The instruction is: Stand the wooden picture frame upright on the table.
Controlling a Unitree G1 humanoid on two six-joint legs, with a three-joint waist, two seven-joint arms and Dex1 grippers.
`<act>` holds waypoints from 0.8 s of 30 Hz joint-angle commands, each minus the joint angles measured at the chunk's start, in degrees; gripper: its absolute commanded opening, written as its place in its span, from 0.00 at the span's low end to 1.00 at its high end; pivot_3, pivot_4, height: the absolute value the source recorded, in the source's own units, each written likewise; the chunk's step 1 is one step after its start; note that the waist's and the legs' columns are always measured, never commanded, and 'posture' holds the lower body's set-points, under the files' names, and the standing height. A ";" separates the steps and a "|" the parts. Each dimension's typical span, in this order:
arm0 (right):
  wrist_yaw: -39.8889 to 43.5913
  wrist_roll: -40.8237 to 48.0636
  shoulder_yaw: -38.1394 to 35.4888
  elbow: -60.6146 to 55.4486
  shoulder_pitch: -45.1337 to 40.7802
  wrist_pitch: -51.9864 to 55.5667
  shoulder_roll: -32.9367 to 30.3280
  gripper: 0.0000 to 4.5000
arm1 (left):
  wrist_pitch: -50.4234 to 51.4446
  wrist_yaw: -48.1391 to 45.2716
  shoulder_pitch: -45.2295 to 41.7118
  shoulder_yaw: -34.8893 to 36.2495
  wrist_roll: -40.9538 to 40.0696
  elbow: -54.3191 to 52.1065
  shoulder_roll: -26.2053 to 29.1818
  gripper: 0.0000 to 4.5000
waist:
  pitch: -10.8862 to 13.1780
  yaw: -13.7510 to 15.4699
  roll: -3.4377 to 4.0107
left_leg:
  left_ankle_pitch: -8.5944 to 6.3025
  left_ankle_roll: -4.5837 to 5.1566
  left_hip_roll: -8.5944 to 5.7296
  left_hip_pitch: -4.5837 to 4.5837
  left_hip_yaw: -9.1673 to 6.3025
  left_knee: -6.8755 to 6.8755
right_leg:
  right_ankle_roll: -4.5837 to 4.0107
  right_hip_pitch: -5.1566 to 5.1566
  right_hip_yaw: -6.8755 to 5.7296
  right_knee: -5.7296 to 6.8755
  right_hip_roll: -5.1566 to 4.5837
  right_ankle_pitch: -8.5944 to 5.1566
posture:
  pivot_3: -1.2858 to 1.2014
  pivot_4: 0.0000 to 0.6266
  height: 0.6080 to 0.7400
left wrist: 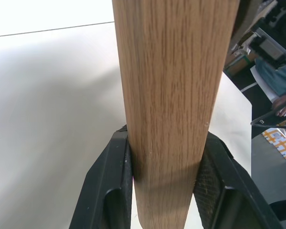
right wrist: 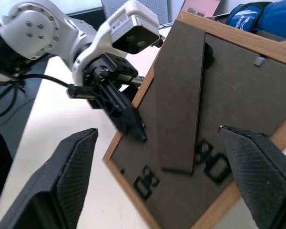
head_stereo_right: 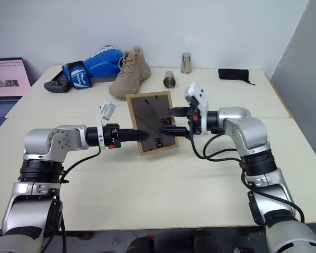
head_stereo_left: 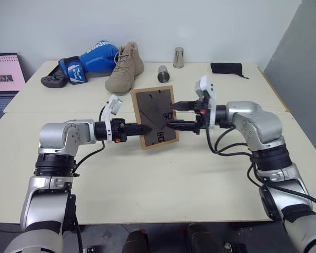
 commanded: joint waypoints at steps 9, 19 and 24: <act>-0.05 -1.13 3.04 0.87 -1.59 -4.21 4.49 0.94 | -0.49 0.61 0.60 1.28 -2.00 -4.92 0.39 0.29 | 0.00 -0.02 0.00 | 0.00 0.00 0.01 0.00 -0.01 -0.01 | 0.00 -0.01 -0.03 0.02 0.00 0.00 | 0.52 0.24 1.00; -0.68 -0.82 -0.25 2.79 -2.46 -4.66 2.27 0.94 | -0.63 0.44 2.02 1.65 -2.03 -5.84 1.36 0.29 | 0.00 -0.02 0.00 | 0.00 0.00 0.01 0.00 -0.02 -0.01 | 0.00 -0.01 -0.03 0.00 0.00 0.00 | 0.52 0.24 1.00; -1.86 -1.36 -0.82 5.01 -3.19 -5.54 2.73 0.94 | -0.93 0.18 1.58 1.32 -1.88 -5.44 1.54 0.29 | 0.00 -0.03 0.00 | 0.00 0.00 0.01 0.00 -0.01 -0.02 | 0.00 -0.01 -0.03 0.00 0.00 0.00 | 0.52 0.24 1.00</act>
